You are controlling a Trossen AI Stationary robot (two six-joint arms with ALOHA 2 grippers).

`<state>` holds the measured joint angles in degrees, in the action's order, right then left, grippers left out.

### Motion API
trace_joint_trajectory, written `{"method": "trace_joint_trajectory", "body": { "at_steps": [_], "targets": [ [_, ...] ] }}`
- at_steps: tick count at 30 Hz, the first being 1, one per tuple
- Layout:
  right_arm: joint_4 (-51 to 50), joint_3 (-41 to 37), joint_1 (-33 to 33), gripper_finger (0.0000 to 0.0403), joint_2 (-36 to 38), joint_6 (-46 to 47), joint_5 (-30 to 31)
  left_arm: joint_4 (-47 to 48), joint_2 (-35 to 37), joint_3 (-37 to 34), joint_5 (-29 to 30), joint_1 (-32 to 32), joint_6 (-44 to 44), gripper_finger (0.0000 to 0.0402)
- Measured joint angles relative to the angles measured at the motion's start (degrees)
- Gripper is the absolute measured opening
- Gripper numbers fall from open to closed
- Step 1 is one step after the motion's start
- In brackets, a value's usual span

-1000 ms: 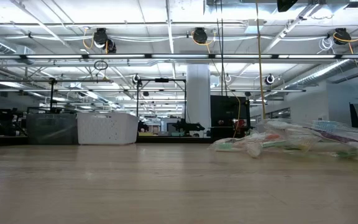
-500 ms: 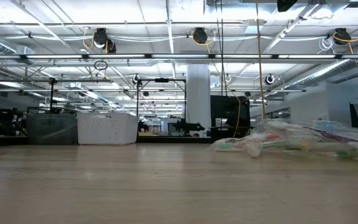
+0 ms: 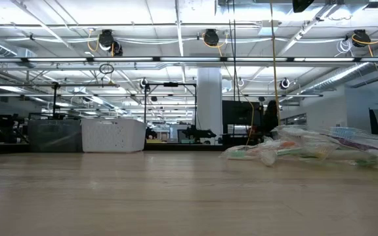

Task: Pick & Place Toothbrushes
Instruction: Put the violet toothbrush into the gray bin, then put the green toothbrush into the white bin

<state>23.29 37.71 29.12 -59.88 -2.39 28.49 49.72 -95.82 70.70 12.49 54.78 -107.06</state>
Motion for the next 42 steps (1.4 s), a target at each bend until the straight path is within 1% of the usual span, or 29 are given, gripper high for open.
{"method": "trace_joint_trajectory", "body": {
  "at_steps": [5,8,11,16,22,25,28,30,33,35,37,40,42],
  "targets": [
    [0.0,0.0,0.0,0.0135,0.0,0.0,0.0,0.11,0.01,0.0,0.02,0.0,1.51,0.002],
    [0.0,0.0,0.0,0.0134,0.0,0.0,0.0,0.13,0.0,0.0,-0.02,0.0,1.55,0.0022],
    [0.0,0.0,0.0,0.0134,0.0,0.0,0.0,0.25,0.01,-0.02,-0.06,0.0,1.19,0.0038],
    [0.0,0.0,0.0,0.0132,0.0,-0.02,0.0,1.32,0.01,-0.04,-0.11,0.02,-0.24,0.0077],
    [0.0,0.0,0.0,0.013,0.0,0.0,0.0,1.4,0.01,-0.04,-0.09,0.09,0.6,0.0111],
    [-0.05,0.0,0.0,0.013,0.0,0.0,0.0,2.53,0.01,-0.04,-0.06,-0.3,2.61,0.0116],
    [-0.67,0.0,0.0,0.013,-0.02,0.05,0.0,6.31,0.01,-0.04,-0.17,-1.32,3.56,0.0117],
    [-2.57,0.0,0.0,0.013,0.0,0.17,0.0,9.03,0.15,-0.09,-0.1,-1.98,2.91,0.0117],
    [-8.01,0.0,-0.05,0.013,0.0,0.97,0.24,11.26,0.29,-0.09,0.64,-2.84,2.95,0.0118],
    [-12.01,-0.01,-0.25,0.013,0.0,3.58,1.97,12.36,0.74,-0.09,2.82,-2.98,3.15,0.0118],
    [-15.4,0.0,-0.8,0.013,0.0,6.46,3.58,12.93,1.59,-0.09,6.96,-3.03,3.28,0.0118],
    [-19.61,-0.02,-2.01,0.013,0.0,11.08,4.49,13.81,2.78,-0.09,15.54,-3.02,4.3,0.0118],
    [-22.37,0.0,-2.96,0.013,0.0,14.62,4.48,13.74,3.91,-0.09,22.33,-3.02,6.29,0.0118]
  ]
}}
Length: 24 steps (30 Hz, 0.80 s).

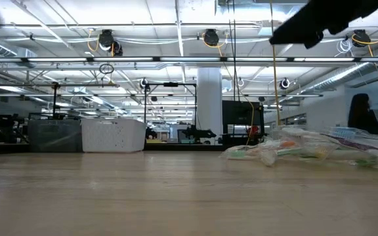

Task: Pick & Place Toothbrushes
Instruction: Put the green toothbrush into the white bin

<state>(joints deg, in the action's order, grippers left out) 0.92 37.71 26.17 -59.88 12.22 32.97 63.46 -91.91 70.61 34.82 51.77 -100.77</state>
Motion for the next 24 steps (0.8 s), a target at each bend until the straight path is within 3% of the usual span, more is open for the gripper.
{"method": "trace_joint_trajectory", "body": {
  "at_steps": [5,8,17,24],
  "targets": [
    [-8.94,-0.02,-2.91,0.013,0.0,6.36,0.09,-0.33,1.38,0.0,13.62,-0.35,6.2,0.0118],
    [-14.25,0.0,-5.39,0.013,0.0,12.12,0.31,-0.39,1.44,0.0,18.3,-1.14,8.83,0.0118],
    [-31.21,-0.16,-13.68,0.013,0.0,28.05,1.42,-0.73,1.37,0.0,21.01,-5.18,11.57,0.0118],
    [-31.45,-4.7,-17.75,0.013,-0.01,30.6,-3.7,-1.34,1.35,0.0,20.81,-7.53,14.11,0.0118]
  ]
}}
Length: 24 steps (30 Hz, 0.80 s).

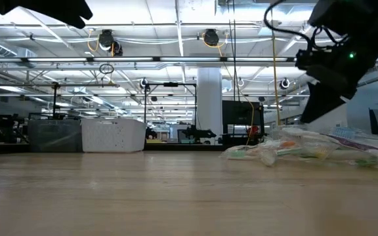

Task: Pick & Place Toothbrushes
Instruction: Put the green toothbrush into the white bin

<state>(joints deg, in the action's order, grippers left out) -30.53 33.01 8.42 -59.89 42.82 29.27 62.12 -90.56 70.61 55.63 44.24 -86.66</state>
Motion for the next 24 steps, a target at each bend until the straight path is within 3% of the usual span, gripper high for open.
{"method": "trace_joint_trajectory", "body": {
  "at_steps": [6,13,24],
  "targets": [
    [2.7,-3.82,-3.65,0.013,-0.01,0.0,-4.81,-3.56,-0.02,0.02,-0.05,-0.6,5.08,0.0118],
    [14.04,-8.7,-6.84,0.013,0.0,-3.23,-13.08,-8.34,-0.02,0.02,-0.08,-1.33,11.51,0.0118],
    [15.92,-10.97,-8.52,0.013,0.01,-5.78,-14.6,-9.26,-0.04,0.07,-0.12,-1.89,12.97,0.0118]
  ]
}}
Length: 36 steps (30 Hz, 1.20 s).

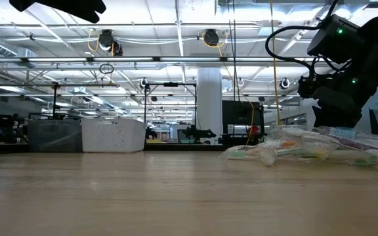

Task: Pick & Place Toothbrushes
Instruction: Put the green toothbrush into the white bin

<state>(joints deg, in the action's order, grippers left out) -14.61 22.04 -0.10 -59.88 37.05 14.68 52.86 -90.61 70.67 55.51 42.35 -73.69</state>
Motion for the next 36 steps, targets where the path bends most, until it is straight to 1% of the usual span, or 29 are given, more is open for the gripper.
{"method": "trace_joint_trajectory", "body": {
  "at_steps": [7,10,19,22,25,27,31,36],
  "targets": [
    [0.05,0.0,0.0,0.013,0.0,0.19,-0.05,0.0,-0.02,0.0,-0.07,0.04,0.0,0.0118],
    [0.03,0.0,0.0,0.013,-0.02,0.21,-1.46,0.0,-0.02,0.0,-0.07,0.04,0.0,0.0118],
    [-0.18,-0.59,0.02,0.0126,-0.02,-0.12,-1.61,0.02,-0.02,0.0,-0.07,0.04,-0.02,0.0118],
    [0.03,-1.27,-0.07,0.0099,0.0,-0.18,-1.97,0.02,-0.02,0.0,-0.07,0.04,-0.02,0.0118],
    [0.32,-1.37,-0.91,0.0044,0.07,-0.78,-3.38,0.02,-0.02,0.0,-0.07,0.04,-0.02,0.0118],
    [0.75,-1.38,-1.81,0.0018,0.04,-2.06,-4.26,0.02,-0.02,0.0,-0.07,0.04,-0.02,0.0118],
    [0.89,-1.29,-3.01,0.0017,0.0,-2.96,-3.72,0.02,-0.02,0.0,-0.07,0.04,0.04,0.0118],
    [1.53,1.09,-3.32,0.0015,0.81,-4.88,1.26,0.02,-0.02,0.0,0.0,0.04,0.13,0.0118]
  ]
}}
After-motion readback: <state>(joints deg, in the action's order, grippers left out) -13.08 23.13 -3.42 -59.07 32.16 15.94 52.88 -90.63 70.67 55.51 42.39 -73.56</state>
